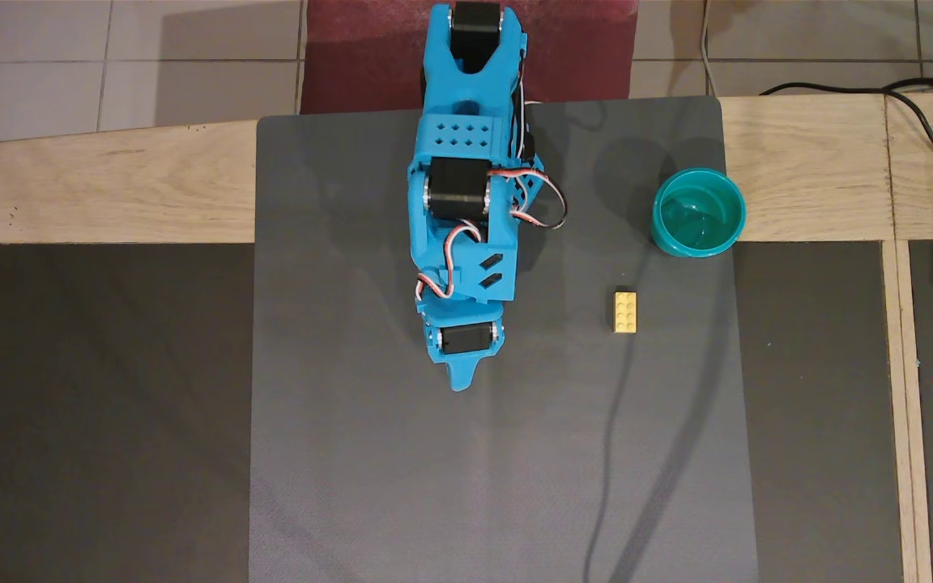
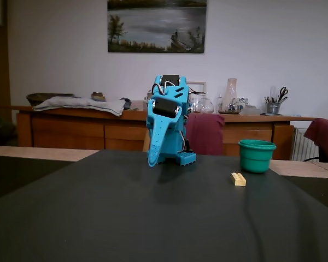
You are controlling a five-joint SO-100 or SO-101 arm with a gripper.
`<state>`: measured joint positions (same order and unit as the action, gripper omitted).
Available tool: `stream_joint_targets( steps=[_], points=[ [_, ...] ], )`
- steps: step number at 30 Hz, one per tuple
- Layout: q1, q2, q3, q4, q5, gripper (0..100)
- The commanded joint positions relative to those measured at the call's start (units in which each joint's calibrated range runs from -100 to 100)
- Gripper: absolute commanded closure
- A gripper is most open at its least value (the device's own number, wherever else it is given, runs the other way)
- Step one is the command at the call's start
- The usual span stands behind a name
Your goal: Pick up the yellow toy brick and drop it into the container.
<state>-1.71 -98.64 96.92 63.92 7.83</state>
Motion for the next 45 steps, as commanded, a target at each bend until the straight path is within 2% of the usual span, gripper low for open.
stream_joint_targets(
  steps=[1, 29, 35, 40, 45],
  points=[
    [-0.19, -0.35, -0.17, -0.62, 0.17, 100],
    [0.12, -0.26, -1.97, -0.35, 0.22, 100],
    [-4.06, 0.41, -13.89, 9.15, 8.74, 100],
    [-10.01, 0.50, -21.11, 13.95, 9.27, 100],
    [-15.04, 4.80, -23.99, 14.31, 10.26, 100]
  ],
)
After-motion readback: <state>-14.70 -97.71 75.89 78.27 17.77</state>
